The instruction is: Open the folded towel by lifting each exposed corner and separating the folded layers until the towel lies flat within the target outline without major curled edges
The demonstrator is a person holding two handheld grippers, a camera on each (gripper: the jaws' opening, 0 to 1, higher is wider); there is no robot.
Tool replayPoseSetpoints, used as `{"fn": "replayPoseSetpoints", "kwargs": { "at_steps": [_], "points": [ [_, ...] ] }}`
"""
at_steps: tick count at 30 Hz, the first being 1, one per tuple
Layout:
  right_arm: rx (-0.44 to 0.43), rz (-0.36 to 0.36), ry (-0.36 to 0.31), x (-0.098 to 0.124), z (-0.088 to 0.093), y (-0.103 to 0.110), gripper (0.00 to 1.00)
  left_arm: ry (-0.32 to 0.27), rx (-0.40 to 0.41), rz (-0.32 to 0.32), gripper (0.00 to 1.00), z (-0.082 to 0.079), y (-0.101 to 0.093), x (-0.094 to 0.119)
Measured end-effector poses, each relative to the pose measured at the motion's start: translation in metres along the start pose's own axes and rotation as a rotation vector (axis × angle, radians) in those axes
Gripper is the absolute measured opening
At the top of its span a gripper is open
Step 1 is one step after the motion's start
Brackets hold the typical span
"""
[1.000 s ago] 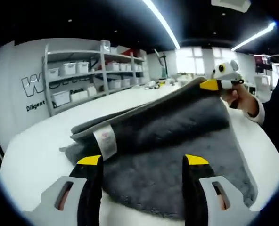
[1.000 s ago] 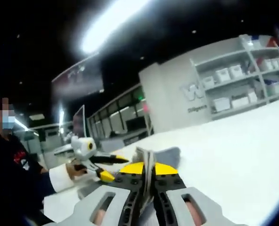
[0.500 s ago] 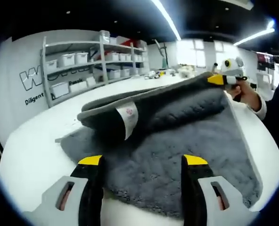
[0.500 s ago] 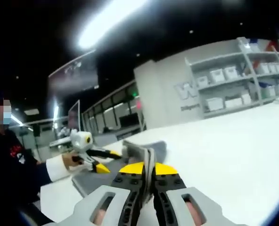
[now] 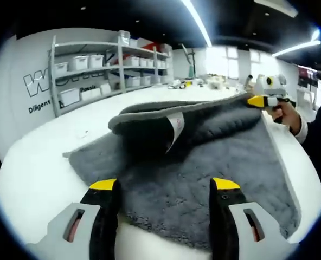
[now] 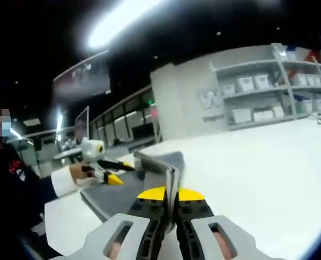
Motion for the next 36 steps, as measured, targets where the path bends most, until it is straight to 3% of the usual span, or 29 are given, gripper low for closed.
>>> {"fn": "replayPoseSetpoints", "kwargs": {
  "at_steps": [16,25,33,36],
  "points": [
    [-0.03,0.037,0.066,0.021,0.01,0.003,0.0,-0.006,-0.01,-0.003,0.68,0.004,-0.016,0.002],
    [-0.013,0.03,0.065,0.034,0.014,0.01,0.0,-0.005,0.004,0.001,0.69,0.004,-0.008,0.001],
    [-0.003,0.061,0.1,0.038,0.019,0.01,0.0,-0.004,0.001,-0.001,0.69,0.001,0.011,-0.003],
    [0.002,0.073,0.141,0.038,0.023,0.008,0.0,-0.006,0.005,0.005,0.69,0.0,0.015,-0.005]
  ]
}}
Point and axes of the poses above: the point that each gripper's makers call its tool centre point, and the gripper's own axes: x roughly backward along the fingers, y roughly to its left, z roughly out of its underside, the point moved 10 cm from there along x, roughly backward along the fingers, and after that the axes turned 5 degrees about y, right-handed, at the moved point
